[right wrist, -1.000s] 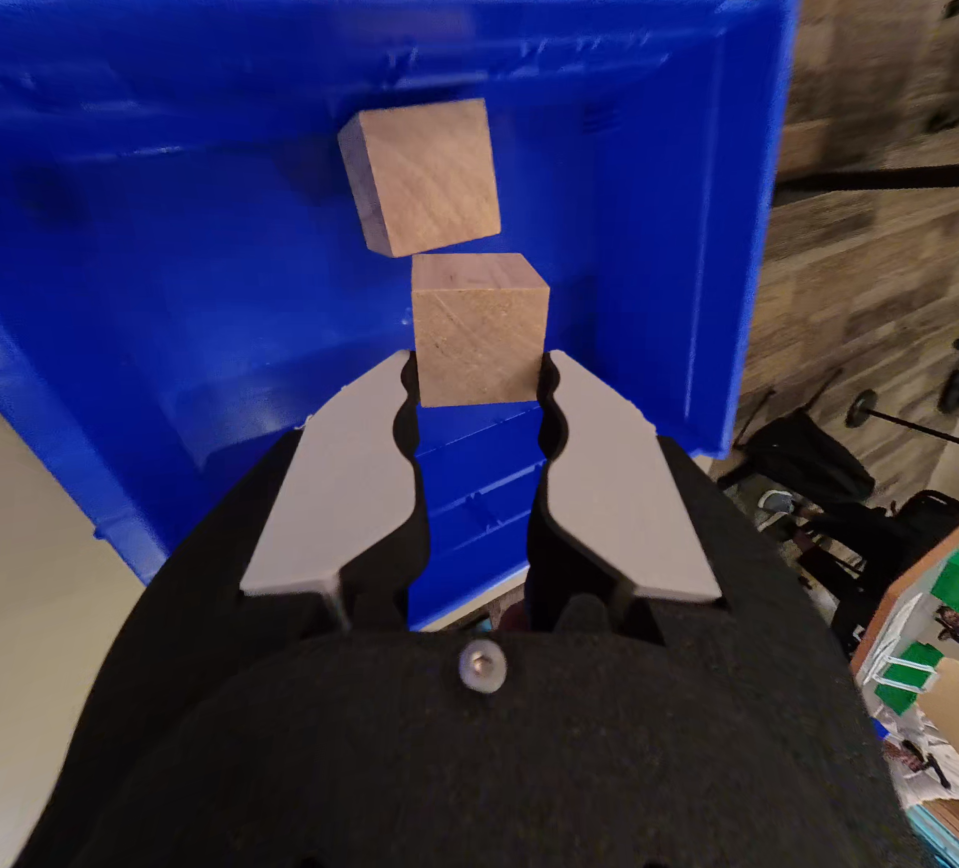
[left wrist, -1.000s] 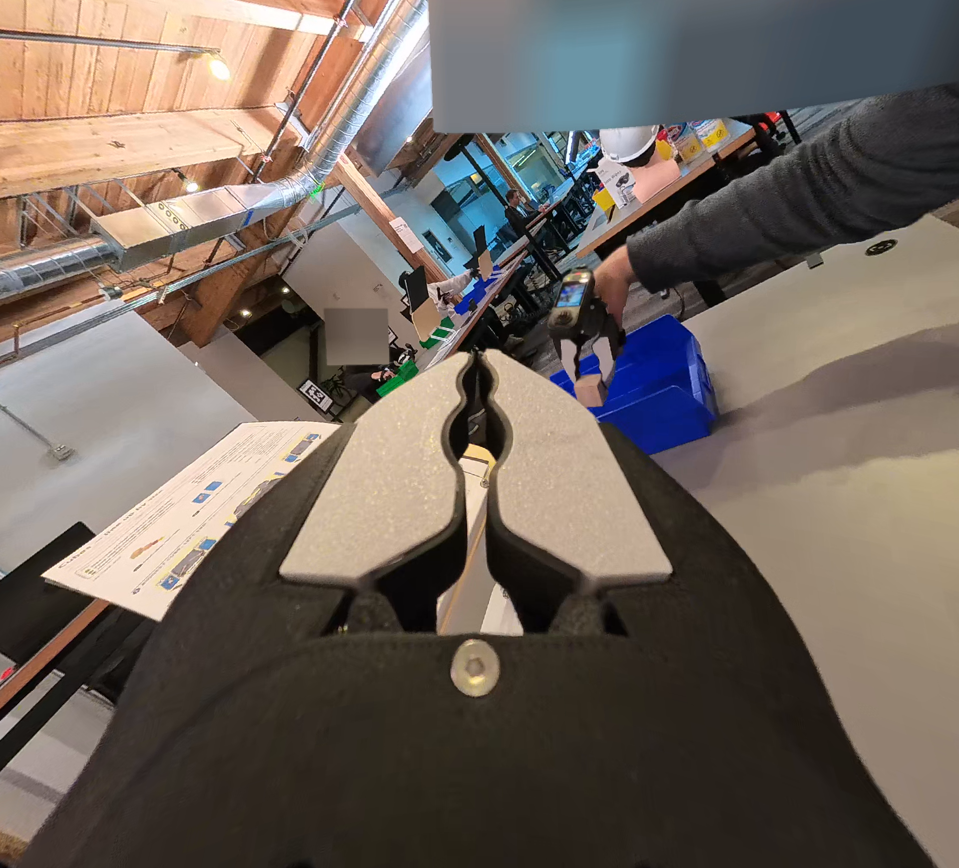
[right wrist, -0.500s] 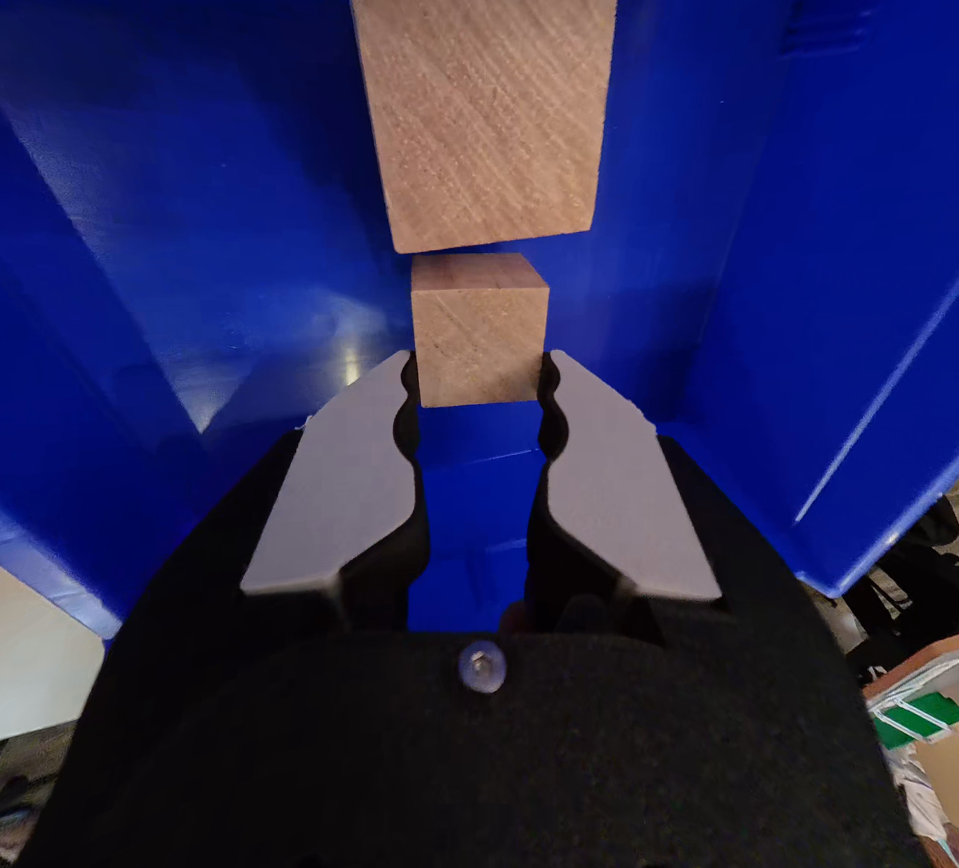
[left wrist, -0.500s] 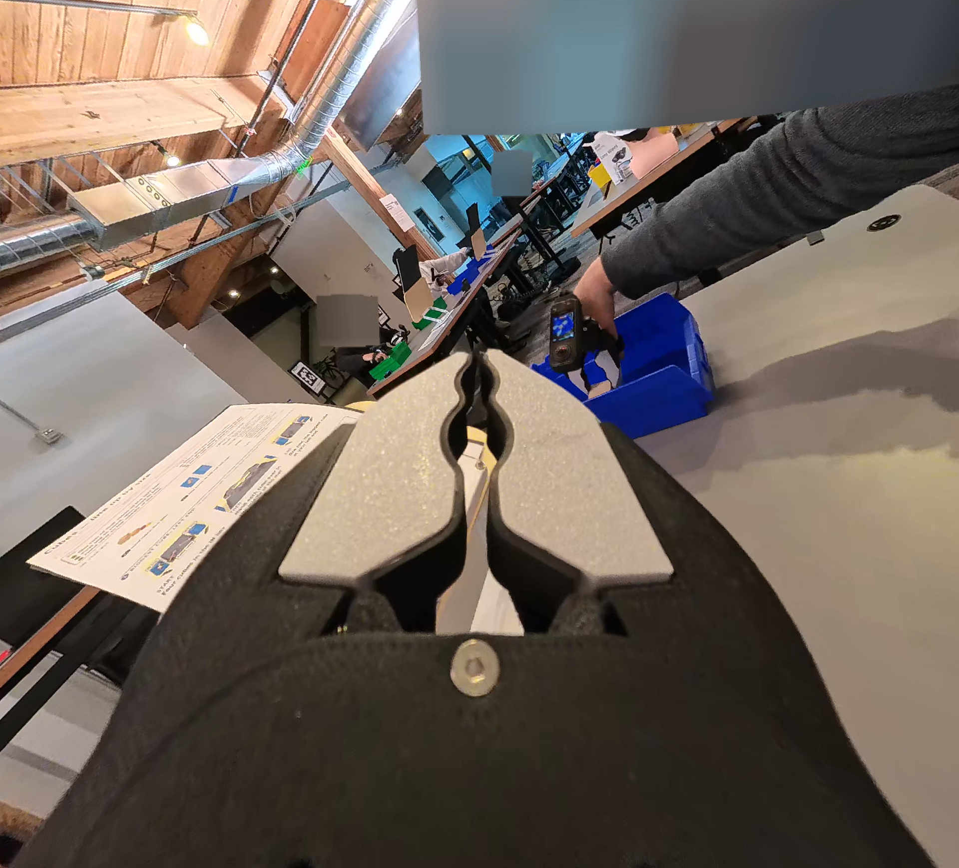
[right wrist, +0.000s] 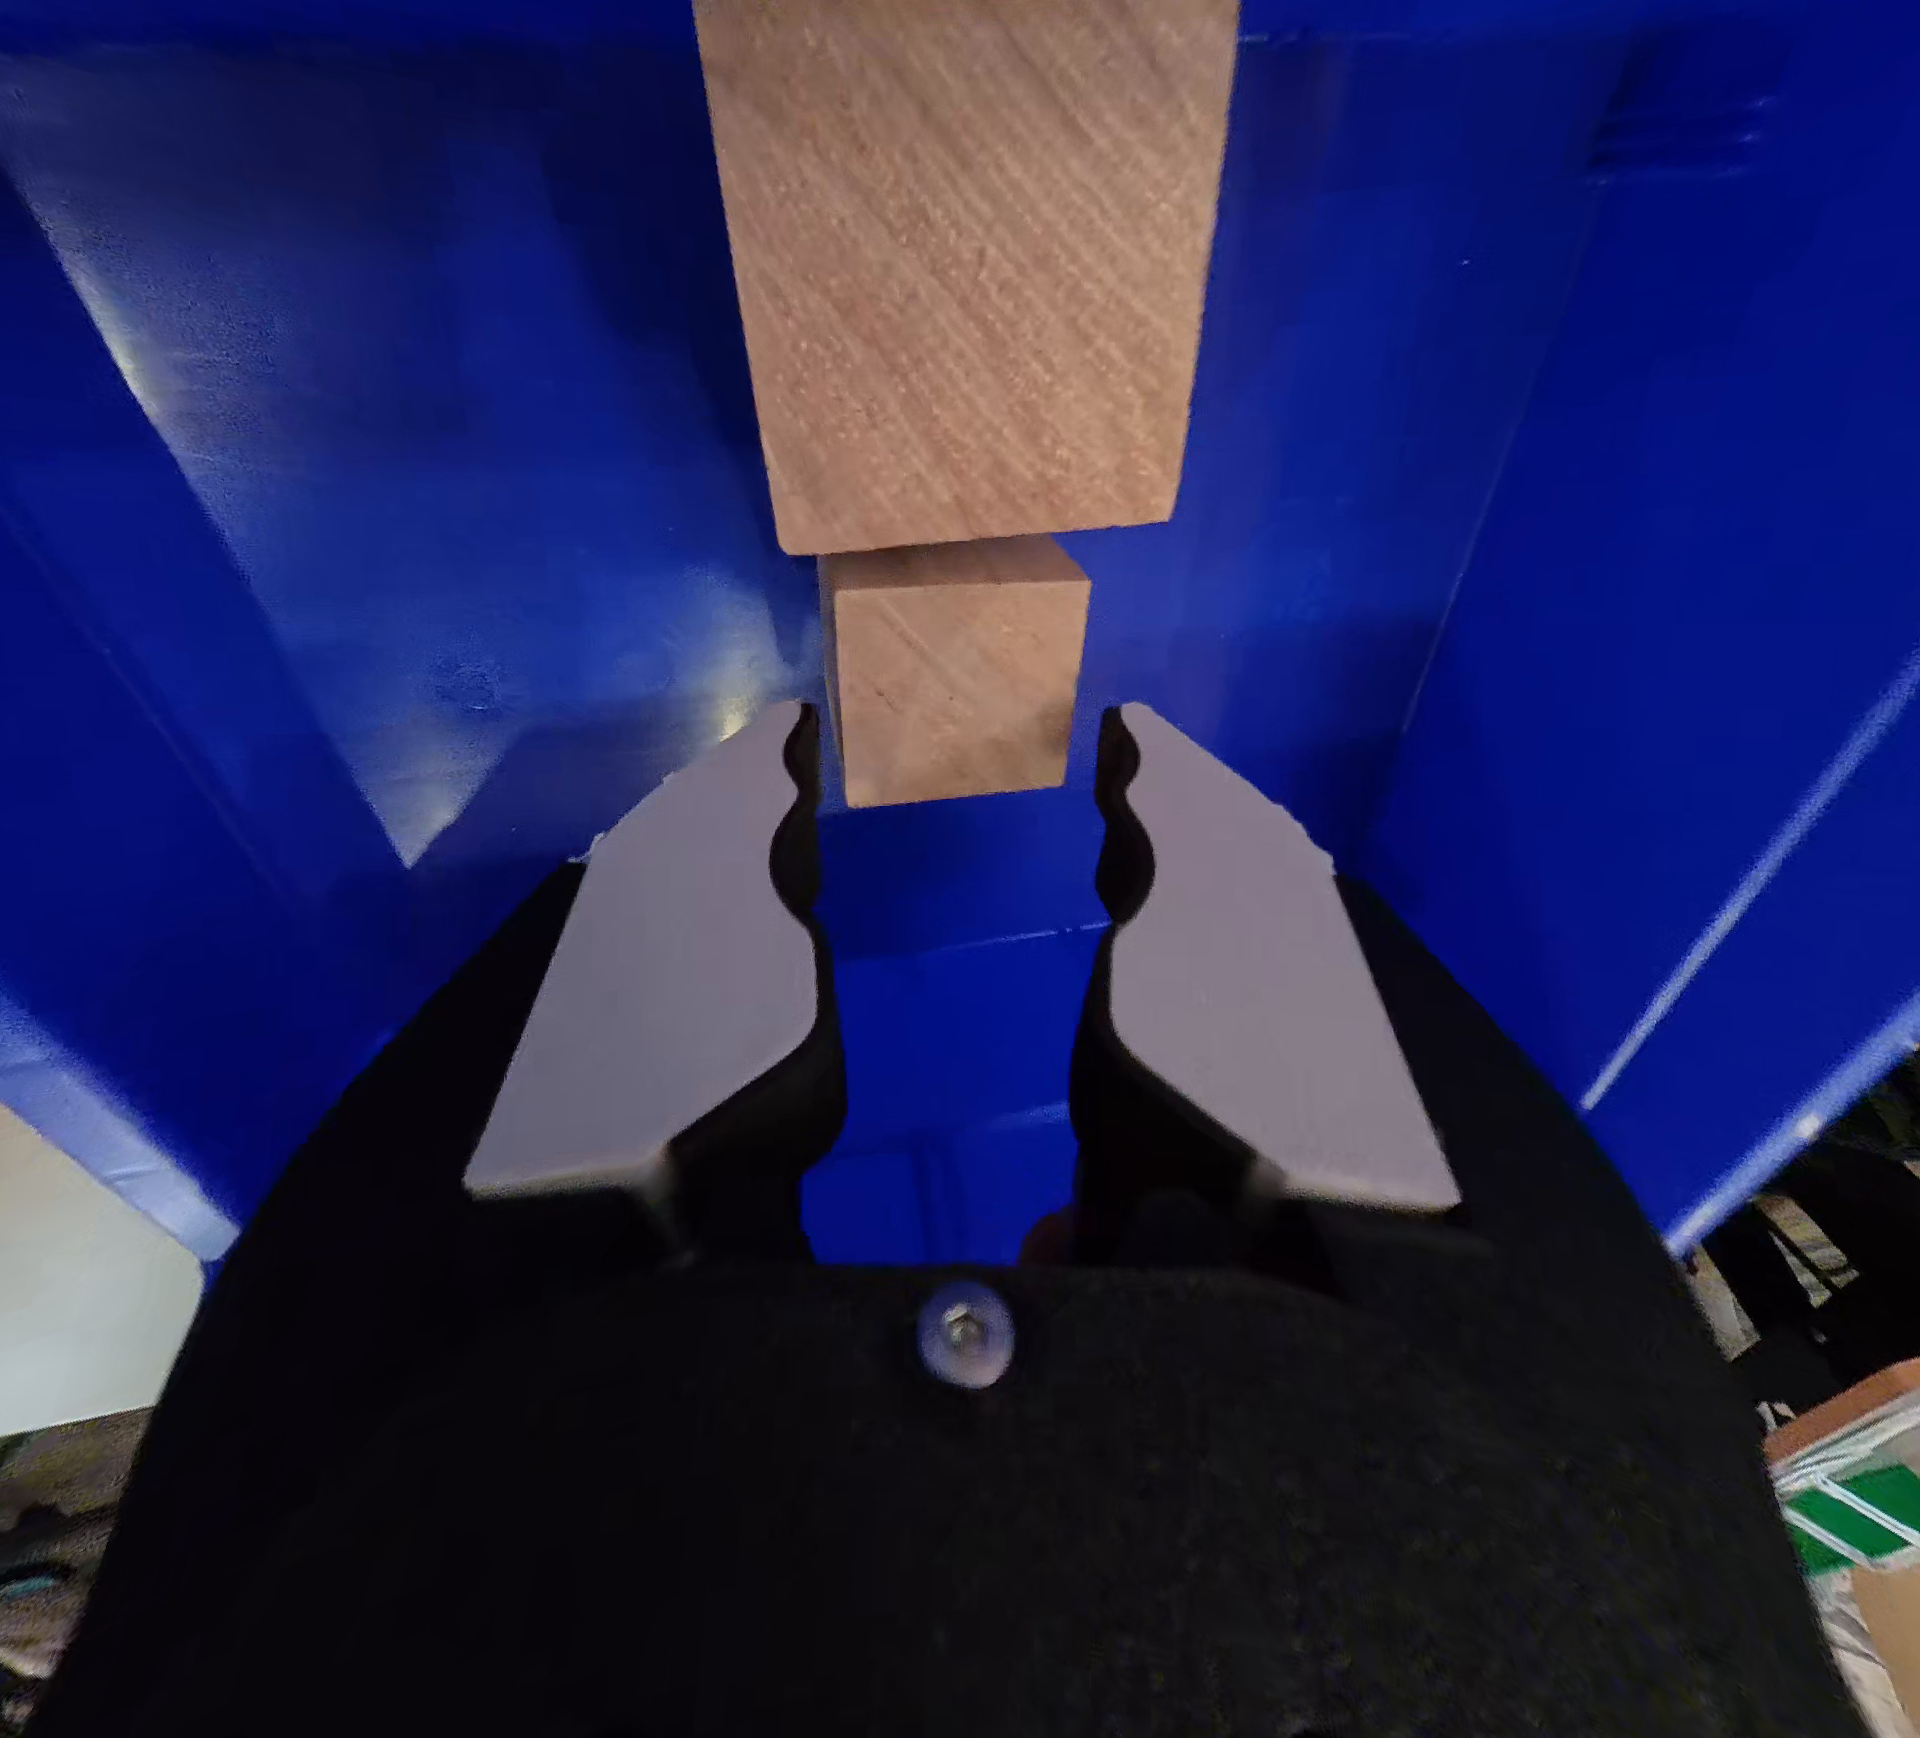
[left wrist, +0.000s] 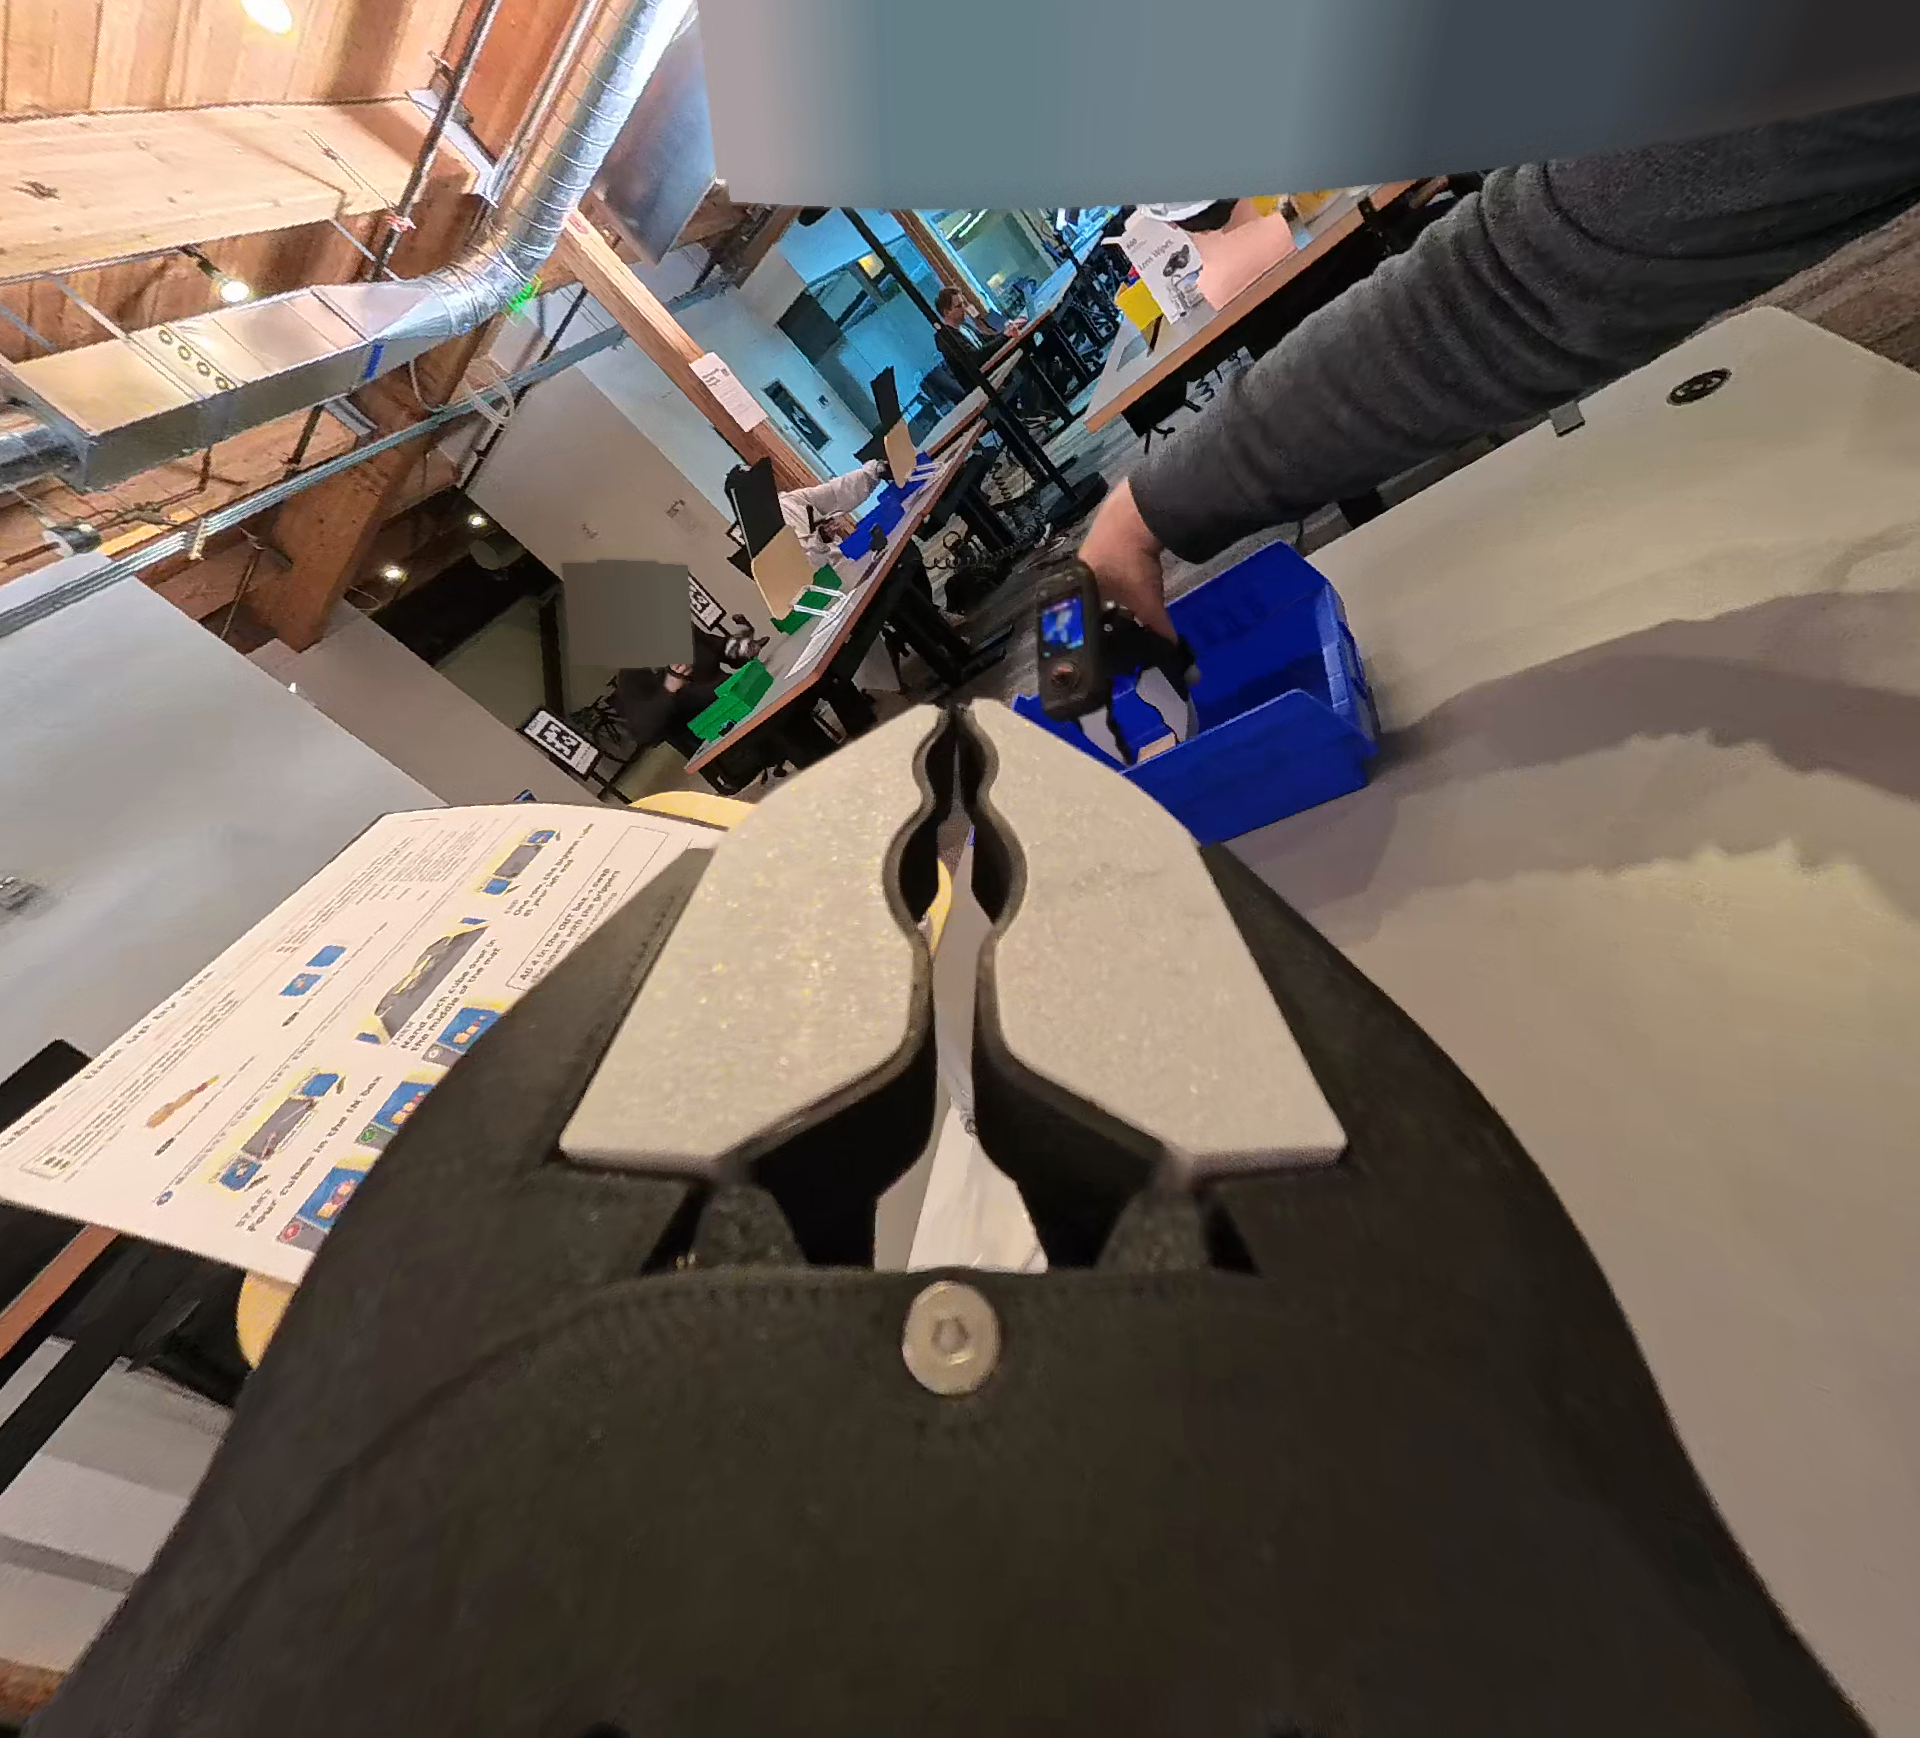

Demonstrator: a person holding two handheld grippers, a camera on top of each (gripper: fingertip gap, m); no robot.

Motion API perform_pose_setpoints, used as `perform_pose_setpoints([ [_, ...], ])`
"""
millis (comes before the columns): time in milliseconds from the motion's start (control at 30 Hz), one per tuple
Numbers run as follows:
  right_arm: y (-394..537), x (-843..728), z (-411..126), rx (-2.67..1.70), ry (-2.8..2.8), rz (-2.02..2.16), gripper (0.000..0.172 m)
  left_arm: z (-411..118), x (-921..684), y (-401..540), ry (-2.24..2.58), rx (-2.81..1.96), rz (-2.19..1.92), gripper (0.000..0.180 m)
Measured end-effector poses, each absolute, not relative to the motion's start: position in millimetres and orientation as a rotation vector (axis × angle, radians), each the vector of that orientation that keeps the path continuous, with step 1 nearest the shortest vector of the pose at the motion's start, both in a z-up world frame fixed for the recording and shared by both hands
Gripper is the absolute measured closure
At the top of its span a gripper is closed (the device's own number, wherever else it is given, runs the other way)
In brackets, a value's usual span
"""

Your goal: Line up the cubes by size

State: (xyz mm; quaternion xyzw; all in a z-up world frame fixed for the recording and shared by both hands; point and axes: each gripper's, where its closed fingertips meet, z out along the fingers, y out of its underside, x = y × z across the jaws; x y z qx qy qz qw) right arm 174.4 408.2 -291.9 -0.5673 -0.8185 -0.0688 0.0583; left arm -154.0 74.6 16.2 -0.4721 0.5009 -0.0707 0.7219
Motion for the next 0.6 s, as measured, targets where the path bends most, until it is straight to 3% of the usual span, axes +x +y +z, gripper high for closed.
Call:
perform_pose_setpoints([
  [133,410,170,-256,-1.689,-2.378,-0.272,0.113,16,-153,73,1.114,-1.043,-0.150,0.180],
  [300,387,134,-163,-1.494,-2.078,-0.372,0.121,20,-157,74,1.087,-1.056,-0.114,0.168],
  [433,318,75,-96,-1.254,-1.864,-0.306,0.133,22,-162,73,1.075,-1.077,-0.053,0.164],
  [600,214,-7,-55,-0.980,-1.762,0.047,0.133,26,-173,69,1.050,-1.100,0.011,0.160],
])
